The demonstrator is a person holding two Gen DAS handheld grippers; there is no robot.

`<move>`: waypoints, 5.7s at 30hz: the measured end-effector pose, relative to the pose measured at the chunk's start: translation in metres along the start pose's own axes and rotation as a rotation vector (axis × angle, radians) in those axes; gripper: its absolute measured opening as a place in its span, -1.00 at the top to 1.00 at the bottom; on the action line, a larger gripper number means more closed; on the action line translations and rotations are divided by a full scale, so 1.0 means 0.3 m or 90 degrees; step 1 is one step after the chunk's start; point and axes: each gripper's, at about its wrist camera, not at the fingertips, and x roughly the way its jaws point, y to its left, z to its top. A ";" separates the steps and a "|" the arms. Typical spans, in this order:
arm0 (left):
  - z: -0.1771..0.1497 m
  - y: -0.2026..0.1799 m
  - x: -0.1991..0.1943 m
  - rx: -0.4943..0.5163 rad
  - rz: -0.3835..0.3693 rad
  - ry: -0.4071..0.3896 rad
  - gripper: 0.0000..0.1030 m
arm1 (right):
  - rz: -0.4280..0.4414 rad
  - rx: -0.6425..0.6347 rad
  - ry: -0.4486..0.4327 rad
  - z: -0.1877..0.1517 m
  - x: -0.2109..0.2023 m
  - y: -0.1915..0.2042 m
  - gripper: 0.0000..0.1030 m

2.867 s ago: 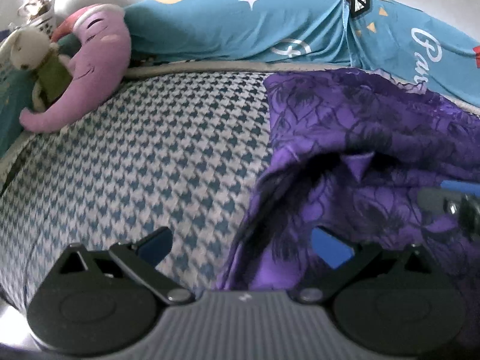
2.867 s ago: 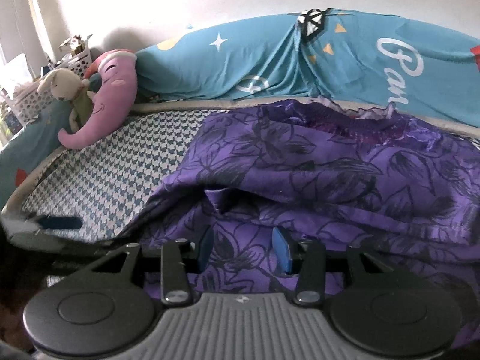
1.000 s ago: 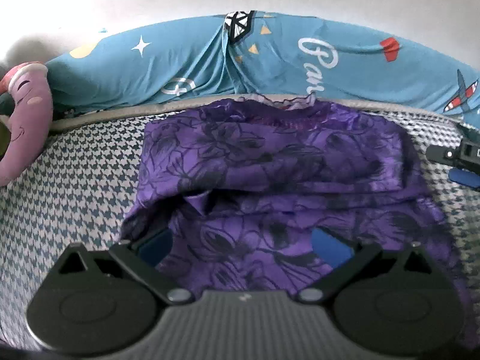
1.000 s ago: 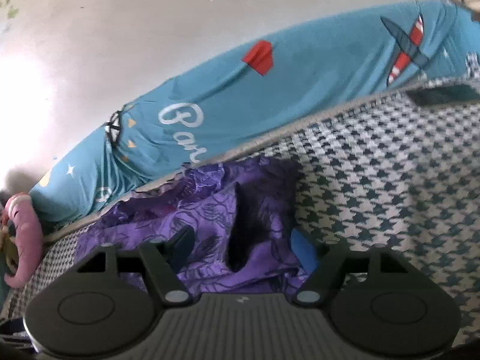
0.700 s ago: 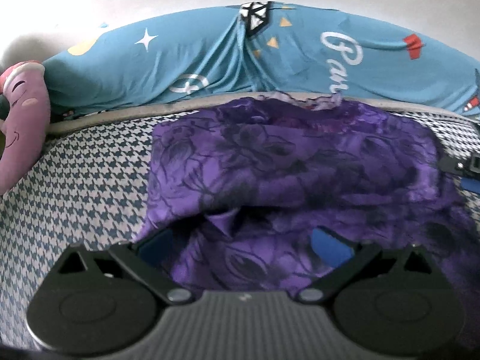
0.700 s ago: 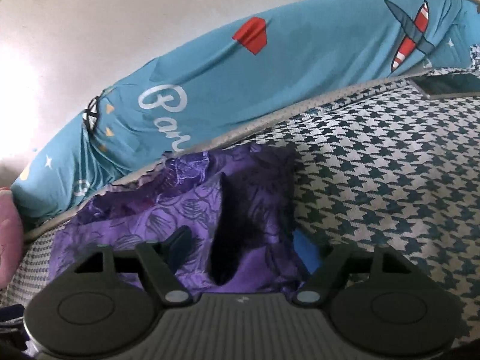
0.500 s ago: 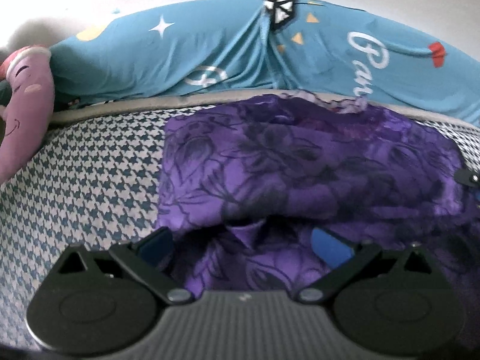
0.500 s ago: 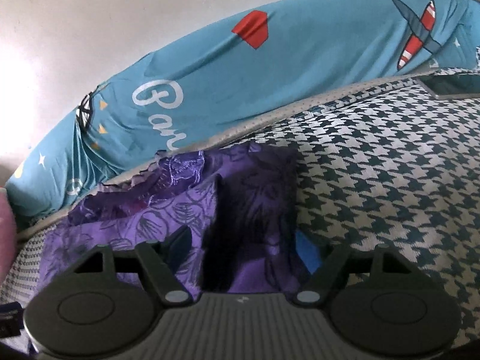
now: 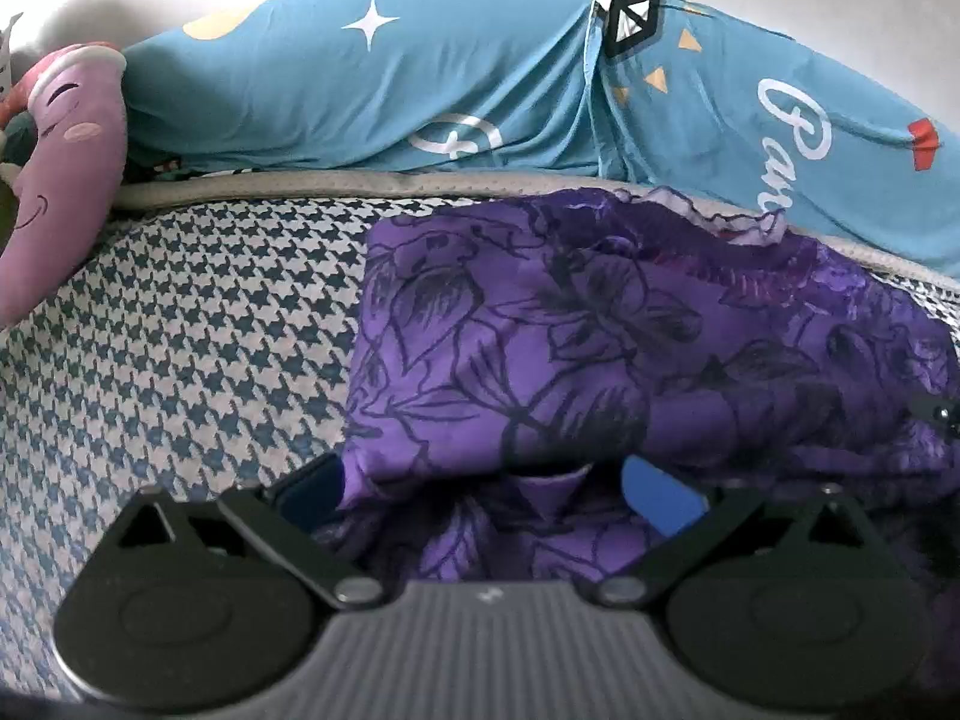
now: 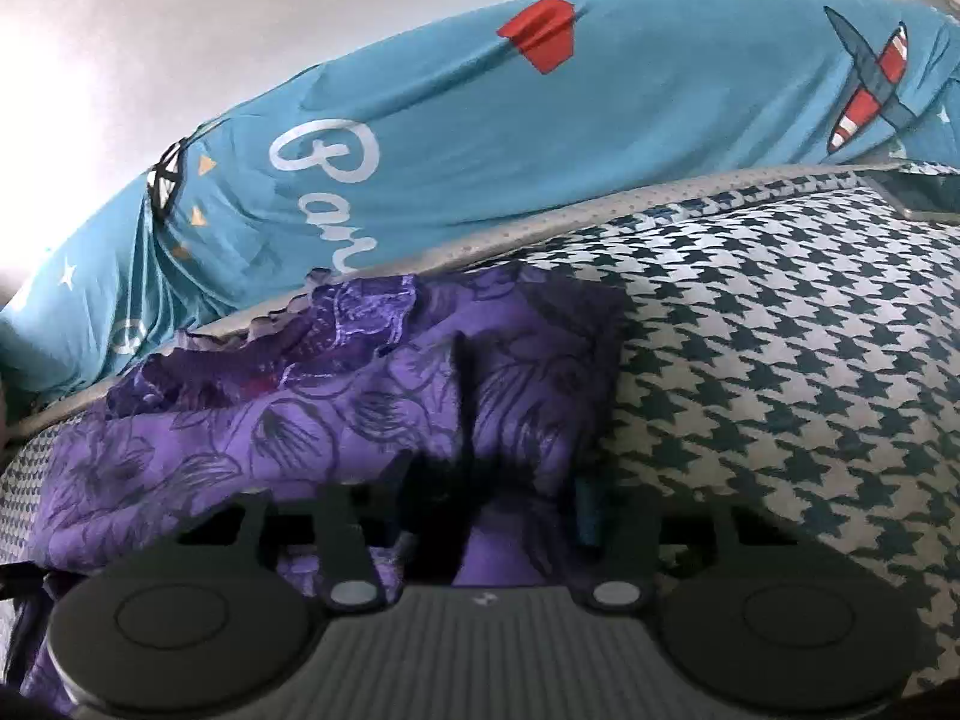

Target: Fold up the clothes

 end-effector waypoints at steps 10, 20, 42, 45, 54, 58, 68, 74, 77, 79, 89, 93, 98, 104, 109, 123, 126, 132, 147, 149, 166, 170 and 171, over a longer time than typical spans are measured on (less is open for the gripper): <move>-0.002 0.039 0.006 -0.025 0.011 0.007 -1.00 | -0.030 -0.055 -0.033 -0.010 -0.027 0.083 0.54; -0.001 0.099 0.006 -0.059 0.025 0.009 -1.00 | -0.011 -0.062 -0.062 0.011 -0.076 0.151 0.55; -0.037 0.284 -0.003 -0.090 0.071 0.002 -1.00 | 0.079 -0.069 -0.112 0.051 -0.128 0.425 0.55; -0.039 0.314 -0.014 -0.098 0.071 -0.002 -1.00 | 0.089 -0.079 -0.120 0.044 -0.121 0.482 0.56; -0.058 0.421 -0.048 -0.146 0.062 -0.009 -1.00 | 0.119 -0.104 -0.142 -0.022 -0.095 0.687 0.56; -0.068 0.461 -0.060 -0.156 0.062 -0.011 -1.00 | 0.129 -0.165 -0.153 -0.056 -0.085 0.791 0.56; -0.088 0.563 -0.082 -0.202 0.067 -0.011 -1.00 | 0.135 -0.235 -0.127 -0.160 0.038 0.947 0.56; -0.097 0.575 -0.086 -0.208 0.069 -0.013 -1.00 | 0.141 -0.263 -0.107 -0.217 0.109 0.992 0.44; -0.097 0.576 -0.085 -0.206 0.068 -0.014 -1.00 | 0.167 -0.278 -0.103 -0.233 0.118 1.007 0.28; -0.096 0.577 -0.086 -0.203 0.072 -0.017 -1.00 | 0.187 -0.288 -0.109 -0.235 0.104 1.014 0.09; -0.098 0.585 -0.086 -0.214 0.082 -0.018 -1.00 | 0.274 -0.264 -0.116 -0.182 -0.003 0.981 0.05; -0.098 0.577 -0.085 -0.207 0.084 -0.020 -1.00 | 0.280 -0.214 -0.115 -0.145 -0.024 0.946 0.06; -0.098 0.570 -0.079 -0.195 0.082 -0.018 -1.00 | 0.266 -0.164 -0.083 -0.134 0.022 0.916 0.06; -0.102 0.562 -0.085 -0.187 0.081 -0.022 -1.00 | 0.259 -0.137 -0.066 -0.145 0.070 0.912 0.58; -0.106 0.569 -0.090 -0.195 0.082 -0.021 -1.00 | 0.256 -0.210 -0.101 -0.183 0.079 0.978 0.64; -0.096 0.555 -0.087 -0.201 0.057 -0.013 -1.00 | 0.260 -0.263 -0.068 -0.230 0.123 1.019 0.50; -0.090 0.542 -0.088 -0.194 0.057 -0.016 -1.00 | 0.273 -0.242 -0.068 -0.198 0.079 0.988 0.50; -0.083 0.526 -0.086 -0.185 0.059 -0.019 -1.00 | 0.265 -0.228 -0.055 -0.157 -0.001 0.902 0.50; -0.085 0.509 -0.078 -0.162 0.061 -0.009 -1.00 | 0.227 -0.371 0.005 -0.254 -0.088 0.765 0.25; -0.084 0.500 -0.076 -0.160 0.058 -0.008 -1.00 | 0.225 -0.373 0.010 -0.263 -0.077 0.756 0.22; -0.079 0.470 -0.071 -0.147 0.063 -0.018 -0.99 | 0.243 -0.413 0.016 -0.287 -0.103 0.780 0.74; -0.079 0.489 -0.080 -0.160 0.070 -0.025 -0.99 | 0.275 -0.420 -0.002 -0.284 -0.152 0.822 0.78; -0.079 0.493 -0.080 -0.163 0.072 -0.025 -0.99 | 0.283 -0.422 -0.004 -0.286 -0.160 0.837 0.78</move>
